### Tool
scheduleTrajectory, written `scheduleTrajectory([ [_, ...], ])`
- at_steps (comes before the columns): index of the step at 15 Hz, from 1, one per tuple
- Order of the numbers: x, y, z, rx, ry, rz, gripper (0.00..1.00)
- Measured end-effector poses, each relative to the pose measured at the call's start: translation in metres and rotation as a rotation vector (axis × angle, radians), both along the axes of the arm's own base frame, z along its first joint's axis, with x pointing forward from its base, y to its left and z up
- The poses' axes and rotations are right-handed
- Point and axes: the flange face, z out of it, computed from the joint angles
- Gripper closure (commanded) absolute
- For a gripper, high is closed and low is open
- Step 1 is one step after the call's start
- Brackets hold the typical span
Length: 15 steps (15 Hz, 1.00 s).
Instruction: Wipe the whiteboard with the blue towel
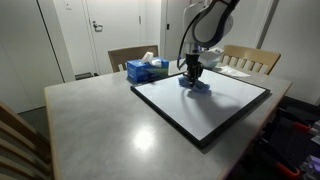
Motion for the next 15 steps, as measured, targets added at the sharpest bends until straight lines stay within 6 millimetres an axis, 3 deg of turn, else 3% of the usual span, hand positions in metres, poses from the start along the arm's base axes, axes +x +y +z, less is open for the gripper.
scheduleTrajectory([
  [1, 0.000, -0.005, 0.000, -0.001, -0.001, -0.009, 0.84],
  [5, 0.002, -0.005, 0.003, 0.000, -0.007, -0.011, 0.84],
  [6, 0.002, -0.005, 0.003, 0.000, -0.007, -0.011, 0.96],
  [11, 0.002, -0.008, 0.003, 0.002, -0.008, -0.025, 0.96],
  [15, 0.001, -0.032, 0.003, 0.014, -0.006, -0.091, 0.96],
])
